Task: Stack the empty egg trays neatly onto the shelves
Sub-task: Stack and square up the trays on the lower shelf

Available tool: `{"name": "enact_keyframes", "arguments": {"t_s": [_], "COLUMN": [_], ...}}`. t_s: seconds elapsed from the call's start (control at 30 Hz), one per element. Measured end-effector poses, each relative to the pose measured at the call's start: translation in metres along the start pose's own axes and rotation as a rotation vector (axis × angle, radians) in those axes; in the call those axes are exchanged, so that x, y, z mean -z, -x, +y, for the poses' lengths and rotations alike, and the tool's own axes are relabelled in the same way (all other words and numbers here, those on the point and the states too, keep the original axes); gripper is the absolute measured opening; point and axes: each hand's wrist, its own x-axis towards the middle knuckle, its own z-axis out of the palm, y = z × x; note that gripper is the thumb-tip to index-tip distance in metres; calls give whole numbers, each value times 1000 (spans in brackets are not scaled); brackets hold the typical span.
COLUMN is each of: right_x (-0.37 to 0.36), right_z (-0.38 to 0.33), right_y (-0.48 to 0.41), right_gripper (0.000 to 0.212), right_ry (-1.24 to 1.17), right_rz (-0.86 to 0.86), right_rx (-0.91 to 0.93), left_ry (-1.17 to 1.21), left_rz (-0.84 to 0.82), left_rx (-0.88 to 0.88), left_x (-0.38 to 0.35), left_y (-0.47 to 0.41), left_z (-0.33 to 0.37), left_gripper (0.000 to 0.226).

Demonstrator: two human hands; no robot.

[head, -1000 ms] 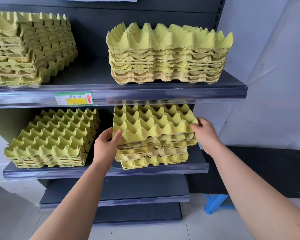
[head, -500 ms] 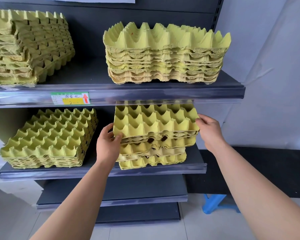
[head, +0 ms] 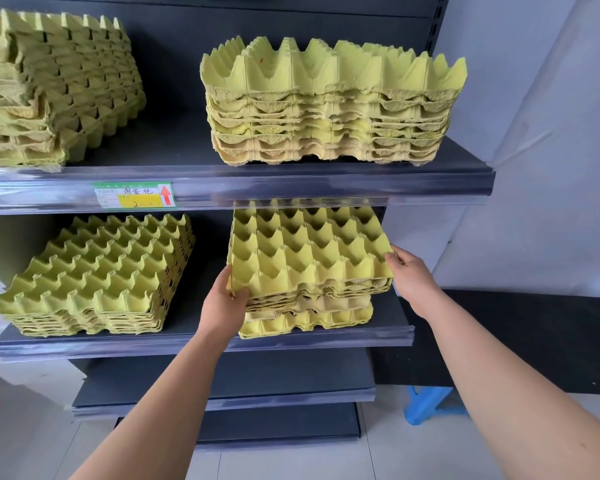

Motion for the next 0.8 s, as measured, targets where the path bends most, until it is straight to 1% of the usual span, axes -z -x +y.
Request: {"name": "enact_keyframes", "arguments": {"t_s": [0.1, 0.4, 0.47, 0.6, 0.73, 0.8], "right_x": [-3, -9, -12, -25, -39, -42], "right_z": [4, -7, -5, 1, 6, 8], "right_y": [-1, 4, 4, 5, 4, 3], "right_gripper": [43, 37, 39, 41, 35, 41], "right_ry": [-33, -88, -80, -59, -17, 35], "right_rz": [-5, 105, 108, 82, 51, 50], "right_rx": [-21, 113, 120, 110, 65, 29], "left_ry": [37, 170, 197, 178, 126, 77], "left_rz": [-6, 73, 88, 109, 38, -4], "left_rx": [-9, -68, -72, -74, -9, 26], "left_x": [-1, 13, 17, 26, 23, 19], "left_y": [4, 0, -2, -6, -7, -4], "left_z": [2, 13, 13, 6, -10, -14], "left_gripper": [59, 56, 57, 59, 60, 60]}}
